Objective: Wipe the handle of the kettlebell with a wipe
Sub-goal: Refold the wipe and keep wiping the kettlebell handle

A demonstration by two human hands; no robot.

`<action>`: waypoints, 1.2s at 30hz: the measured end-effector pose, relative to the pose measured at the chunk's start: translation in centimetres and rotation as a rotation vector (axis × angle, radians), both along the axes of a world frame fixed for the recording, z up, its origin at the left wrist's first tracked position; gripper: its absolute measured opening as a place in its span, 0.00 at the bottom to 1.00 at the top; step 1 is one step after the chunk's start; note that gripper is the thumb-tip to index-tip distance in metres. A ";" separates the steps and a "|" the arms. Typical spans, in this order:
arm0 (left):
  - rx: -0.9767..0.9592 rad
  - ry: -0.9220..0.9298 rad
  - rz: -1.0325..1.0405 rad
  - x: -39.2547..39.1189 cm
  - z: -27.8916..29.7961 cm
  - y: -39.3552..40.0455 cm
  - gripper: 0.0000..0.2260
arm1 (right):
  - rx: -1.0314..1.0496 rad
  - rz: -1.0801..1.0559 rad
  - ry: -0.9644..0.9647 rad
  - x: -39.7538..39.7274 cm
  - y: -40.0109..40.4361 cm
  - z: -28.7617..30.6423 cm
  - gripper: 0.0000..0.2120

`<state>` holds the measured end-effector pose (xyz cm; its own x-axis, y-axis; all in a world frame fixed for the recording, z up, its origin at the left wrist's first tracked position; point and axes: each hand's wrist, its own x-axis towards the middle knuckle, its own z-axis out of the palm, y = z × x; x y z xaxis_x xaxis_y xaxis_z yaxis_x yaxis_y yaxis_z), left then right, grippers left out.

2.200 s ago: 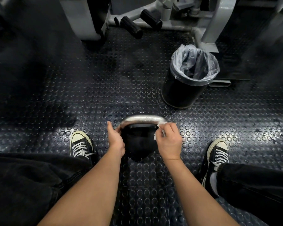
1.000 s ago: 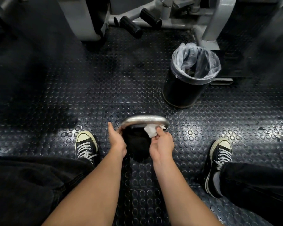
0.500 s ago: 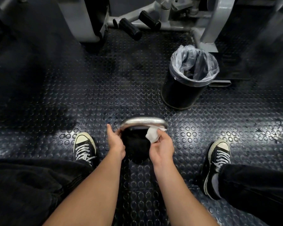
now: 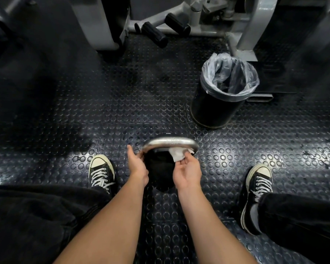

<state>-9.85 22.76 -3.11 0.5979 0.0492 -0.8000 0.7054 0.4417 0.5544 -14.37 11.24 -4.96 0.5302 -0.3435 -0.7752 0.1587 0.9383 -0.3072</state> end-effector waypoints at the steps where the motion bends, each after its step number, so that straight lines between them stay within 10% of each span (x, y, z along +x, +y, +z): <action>1: 0.000 0.001 0.001 0.0 -0.1 0.0 0.34 | -0.004 -0.003 -0.005 0.2 0.1 0.2 0.11; 22: -0.014 0.010 -0.011 -0.1 -0.1 0.0 0.32 | -0.184 0.266 0.128 -2.6 -6.2 5.8 0.14; 28: -0.073 0.009 -0.001 0.0 -0.4 0.3 0.30 | -0.651 0.621 0.079 1.1 -10.1 11.4 0.13; 33: -0.106 0.022 0.016 0.3 -0.9 0.5 0.32 | -1.669 1.391 0.247 6.8 -10.6 12.9 0.09; 36: -0.129 0.026 0.016 0.4 -1.2 0.3 0.29 | -1.923 1.904 0.269 9.7 -9.1 11.5 0.09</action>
<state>-9.44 23.06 -4.30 0.5766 -0.0454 -0.8158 0.7113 0.5192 0.4739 -4.65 2.14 6.59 0.8700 0.0610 -0.4892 -0.1093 -0.9437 -0.3121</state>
